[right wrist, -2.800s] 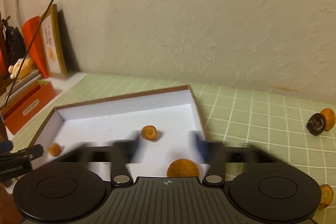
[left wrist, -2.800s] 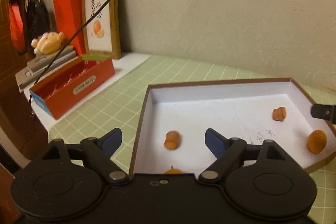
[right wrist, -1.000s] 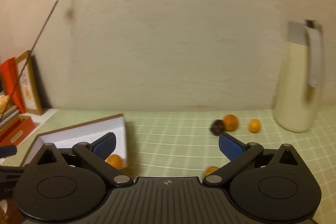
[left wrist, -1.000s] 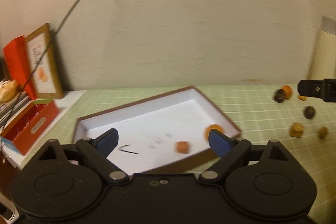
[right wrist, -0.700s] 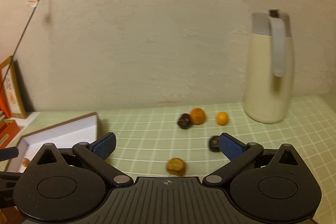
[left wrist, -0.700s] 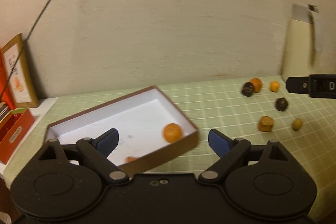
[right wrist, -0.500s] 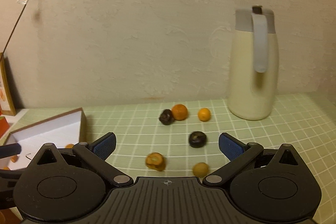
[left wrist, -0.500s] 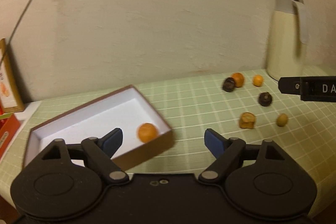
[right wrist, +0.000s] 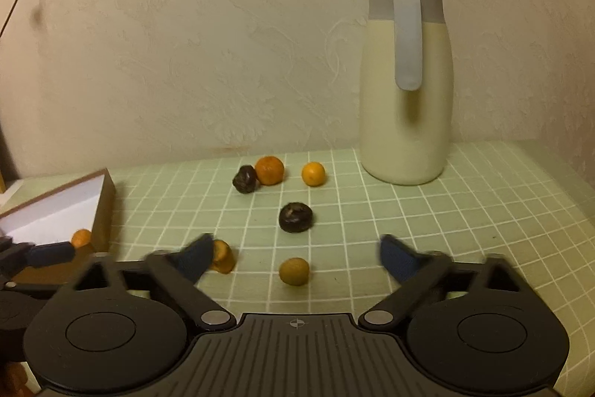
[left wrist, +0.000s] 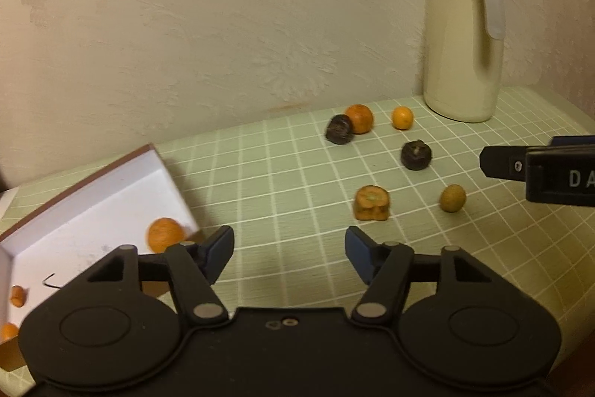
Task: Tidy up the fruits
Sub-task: 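Move both open tools back toward the remaining fruits, then grasp a carrot slice with the left tool while the right tool grasps a kumquat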
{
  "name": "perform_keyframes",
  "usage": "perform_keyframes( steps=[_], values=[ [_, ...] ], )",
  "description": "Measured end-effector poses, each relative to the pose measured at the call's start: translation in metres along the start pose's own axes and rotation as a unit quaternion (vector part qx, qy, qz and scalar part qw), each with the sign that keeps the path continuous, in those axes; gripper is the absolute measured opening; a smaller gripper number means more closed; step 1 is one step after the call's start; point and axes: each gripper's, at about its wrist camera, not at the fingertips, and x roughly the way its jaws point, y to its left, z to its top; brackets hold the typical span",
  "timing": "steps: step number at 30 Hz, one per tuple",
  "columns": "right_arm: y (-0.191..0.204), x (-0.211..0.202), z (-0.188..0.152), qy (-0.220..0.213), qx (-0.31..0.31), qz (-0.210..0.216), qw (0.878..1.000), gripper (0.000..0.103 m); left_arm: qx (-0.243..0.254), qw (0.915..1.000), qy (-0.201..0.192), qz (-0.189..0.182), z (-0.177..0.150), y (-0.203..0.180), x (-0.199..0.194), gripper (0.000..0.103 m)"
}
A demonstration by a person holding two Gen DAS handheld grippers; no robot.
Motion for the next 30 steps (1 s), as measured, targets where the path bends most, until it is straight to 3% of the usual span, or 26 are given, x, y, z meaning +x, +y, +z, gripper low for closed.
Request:
perform_keyframes(
  steps=[14,16,21,30],
  values=[
    [-0.025,0.008,-0.006,0.016,0.026,0.002,1.0,0.081,0.021,0.9994,0.013,-0.024,0.008,-0.035,0.039,0.046],
    [-0.026,0.01,-0.006,0.019,0.028,0.006,0.999,0.074,0.025,0.9992,0.015,-0.028,0.009,-0.038,0.044,0.046],
    [-0.028,0.019,-0.006,0.024,0.035,0.009,0.999,0.072,0.029,0.9989,0.017,-0.032,0.012,-0.046,0.058,0.045],
    [-0.03,0.026,-0.005,0.024,0.042,0.011,0.999,0.071,0.027,0.9984,0.024,-0.044,0.014,-0.051,0.078,0.03]
  ],
)
